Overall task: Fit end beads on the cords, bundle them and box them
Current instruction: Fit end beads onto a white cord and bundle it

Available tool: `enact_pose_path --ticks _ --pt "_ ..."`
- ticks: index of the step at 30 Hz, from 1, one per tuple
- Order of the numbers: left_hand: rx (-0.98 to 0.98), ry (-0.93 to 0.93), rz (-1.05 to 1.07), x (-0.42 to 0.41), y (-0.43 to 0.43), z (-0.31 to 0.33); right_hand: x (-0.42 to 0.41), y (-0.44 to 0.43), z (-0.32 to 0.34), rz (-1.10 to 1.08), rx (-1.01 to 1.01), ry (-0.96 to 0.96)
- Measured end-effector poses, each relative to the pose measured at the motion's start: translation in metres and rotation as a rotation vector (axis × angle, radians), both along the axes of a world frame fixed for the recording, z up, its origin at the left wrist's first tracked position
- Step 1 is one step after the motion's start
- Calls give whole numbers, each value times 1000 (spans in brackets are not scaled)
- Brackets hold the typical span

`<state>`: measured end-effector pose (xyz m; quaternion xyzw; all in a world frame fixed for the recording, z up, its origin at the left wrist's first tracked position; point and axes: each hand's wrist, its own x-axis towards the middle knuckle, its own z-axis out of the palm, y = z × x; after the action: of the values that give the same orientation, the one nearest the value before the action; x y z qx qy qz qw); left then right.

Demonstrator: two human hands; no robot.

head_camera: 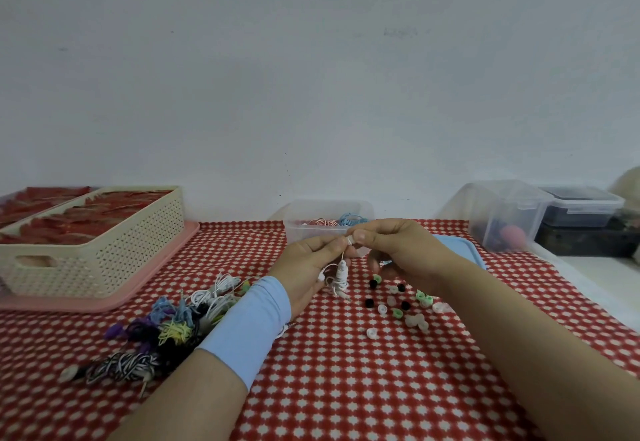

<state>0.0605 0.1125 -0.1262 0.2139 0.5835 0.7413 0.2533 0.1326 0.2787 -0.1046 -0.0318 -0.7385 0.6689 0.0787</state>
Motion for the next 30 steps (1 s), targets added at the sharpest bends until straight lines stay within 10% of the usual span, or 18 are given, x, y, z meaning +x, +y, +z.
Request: enact_pose_path --ticks 21,30 --pt "-119 37 57 -1 4 -7 6 4 5 -68 372 118" --pt "-96 61 10 -4 1 -6 13 5 14 29 176 -27"
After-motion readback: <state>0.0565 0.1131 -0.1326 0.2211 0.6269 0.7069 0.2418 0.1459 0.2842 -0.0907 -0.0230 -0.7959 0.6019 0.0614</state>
